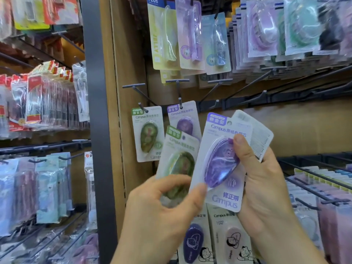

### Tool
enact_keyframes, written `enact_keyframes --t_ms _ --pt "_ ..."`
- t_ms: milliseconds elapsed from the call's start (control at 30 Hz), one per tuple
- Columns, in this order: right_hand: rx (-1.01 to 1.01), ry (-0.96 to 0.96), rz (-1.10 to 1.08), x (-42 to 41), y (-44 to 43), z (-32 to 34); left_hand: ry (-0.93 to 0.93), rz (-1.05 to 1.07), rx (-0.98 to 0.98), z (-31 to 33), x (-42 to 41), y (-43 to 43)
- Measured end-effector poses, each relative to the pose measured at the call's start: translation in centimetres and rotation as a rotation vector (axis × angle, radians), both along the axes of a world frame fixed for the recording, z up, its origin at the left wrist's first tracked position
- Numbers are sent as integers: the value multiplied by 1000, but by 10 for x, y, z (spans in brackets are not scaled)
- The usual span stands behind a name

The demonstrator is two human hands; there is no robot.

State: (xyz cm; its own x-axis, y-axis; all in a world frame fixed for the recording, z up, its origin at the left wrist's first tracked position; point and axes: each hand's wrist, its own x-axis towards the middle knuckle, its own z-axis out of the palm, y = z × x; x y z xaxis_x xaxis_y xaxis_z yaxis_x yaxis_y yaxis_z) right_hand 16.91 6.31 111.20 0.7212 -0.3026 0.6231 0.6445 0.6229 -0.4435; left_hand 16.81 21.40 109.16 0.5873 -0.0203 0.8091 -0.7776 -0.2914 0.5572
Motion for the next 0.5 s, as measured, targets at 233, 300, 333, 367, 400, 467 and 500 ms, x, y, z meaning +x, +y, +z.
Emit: enact_keyframes --t_ms 233,300,333,367,400,467,500 --pt "-8 20 56 -8 -2 0 256 -259 -84 10 -4 0" --pt "-32 79 63 -9 -10 0 211 -243 -160 11 -3 5" --pt "-54 97 68 -10 -14 0 193 -225 -188 11 -3 6" --pt "-93 103 82 -11 -17 0 181 -209 -200 12 -3 8" --pt "-147 100 102 -12 -18 1 178 -194 -214 12 -4 8" --pt "-272 68 137 -13 -17 2 175 -184 -251 11 -4 9" --pt "-336 40 141 -14 -15 1 173 -190 -277 10 -4 8"
